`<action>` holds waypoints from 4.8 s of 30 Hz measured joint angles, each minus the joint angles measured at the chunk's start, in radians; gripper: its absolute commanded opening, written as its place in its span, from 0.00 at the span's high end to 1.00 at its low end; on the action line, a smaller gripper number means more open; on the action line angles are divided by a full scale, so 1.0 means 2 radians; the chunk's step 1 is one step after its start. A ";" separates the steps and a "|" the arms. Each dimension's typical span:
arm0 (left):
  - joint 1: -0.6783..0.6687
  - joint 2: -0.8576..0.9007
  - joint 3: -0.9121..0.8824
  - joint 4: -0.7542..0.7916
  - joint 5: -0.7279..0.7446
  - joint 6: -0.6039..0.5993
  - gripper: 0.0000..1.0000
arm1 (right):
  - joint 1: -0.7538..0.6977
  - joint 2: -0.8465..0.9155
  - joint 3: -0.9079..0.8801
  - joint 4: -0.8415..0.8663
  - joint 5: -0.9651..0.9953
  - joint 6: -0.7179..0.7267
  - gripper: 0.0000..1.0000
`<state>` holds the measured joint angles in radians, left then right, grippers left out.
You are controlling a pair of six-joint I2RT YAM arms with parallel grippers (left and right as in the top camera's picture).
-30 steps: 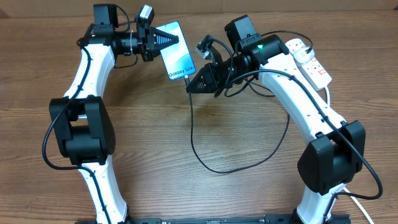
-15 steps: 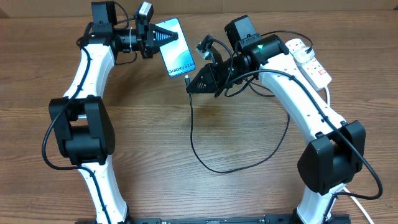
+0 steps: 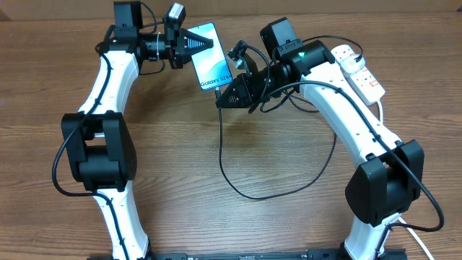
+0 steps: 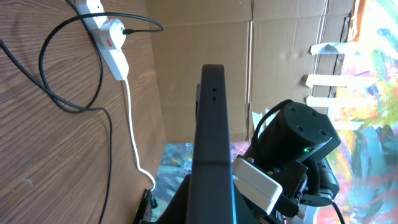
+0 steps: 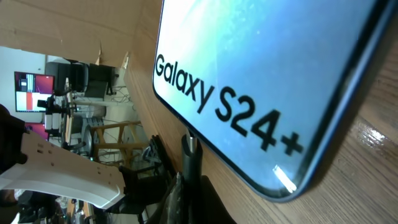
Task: Plug charger to phone and switch on socket
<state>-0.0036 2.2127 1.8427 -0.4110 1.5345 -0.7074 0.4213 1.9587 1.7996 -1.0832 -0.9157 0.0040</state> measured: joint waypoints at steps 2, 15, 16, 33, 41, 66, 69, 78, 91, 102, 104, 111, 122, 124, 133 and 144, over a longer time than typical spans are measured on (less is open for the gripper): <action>0.000 0.000 0.000 0.000 0.000 0.000 0.96 | 0.000 0.000 0.000 0.001 0.000 0.000 0.96; 0.000 0.000 0.000 0.006 0.000 0.000 0.96 | 0.000 0.000 0.000 -0.003 0.004 0.000 0.96; 0.000 0.000 0.000 0.006 0.000 0.000 0.96 | 0.000 0.000 0.000 -0.004 0.004 0.000 0.96; 0.001 0.000 0.000 0.034 0.000 0.000 0.96 | -0.010 0.000 0.000 0.009 -0.016 -0.010 0.96; 0.001 0.000 0.000 0.045 0.002 0.000 0.96 | -0.019 0.000 0.000 -0.044 -0.066 -0.074 0.96; -0.001 0.000 0.000 0.047 0.002 0.000 0.96 | -0.046 0.039 0.000 -0.046 -0.103 -0.128 0.96; -0.002 0.000 0.000 0.047 0.002 0.000 0.96 | -0.046 0.039 0.000 -0.046 -0.103 -0.128 0.96; -0.004 0.000 0.000 0.047 0.002 0.000 0.96 | -0.040 0.039 0.000 -0.038 -0.104 -0.120 0.96; -0.008 0.000 0.000 0.047 0.002 0.000 0.96 | -0.030 0.039 0.000 -0.038 -0.104 -0.120 0.96; -0.008 0.000 0.000 0.048 0.001 0.000 0.96 | -0.030 0.040 0.000 -0.011 -0.103 -0.095 0.96; -0.008 0.000 0.000 0.048 0.000 0.000 0.96 | -0.029 0.042 0.000 -0.008 -0.104 -0.086 0.96; -0.009 0.000 0.000 0.048 0.000 0.002 0.96 | -0.028 0.050 0.000 -0.008 -0.111 -0.077 0.96; -0.011 0.000 0.000 0.048 -0.001 0.002 0.96 | -0.035 0.050 0.000 -0.018 -0.117 -0.073 0.96; -0.011 0.000 0.000 0.048 -0.002 0.002 0.96 | -0.037 0.050 0.000 -0.018 -0.119 -0.073 0.96; -0.011 0.000 0.000 0.049 -0.009 0.002 0.96 | -0.044 0.050 0.000 -0.017 -0.124 -0.073 0.96; -0.011 0.000 0.000 0.048 -0.012 0.002 0.96 | -0.044 0.050 0.000 -0.004 -0.124 -0.066 0.96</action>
<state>-0.0257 2.2127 1.8427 -0.3141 1.5101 -0.7044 0.3336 2.0583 1.7996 -1.0912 -1.1645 -0.1276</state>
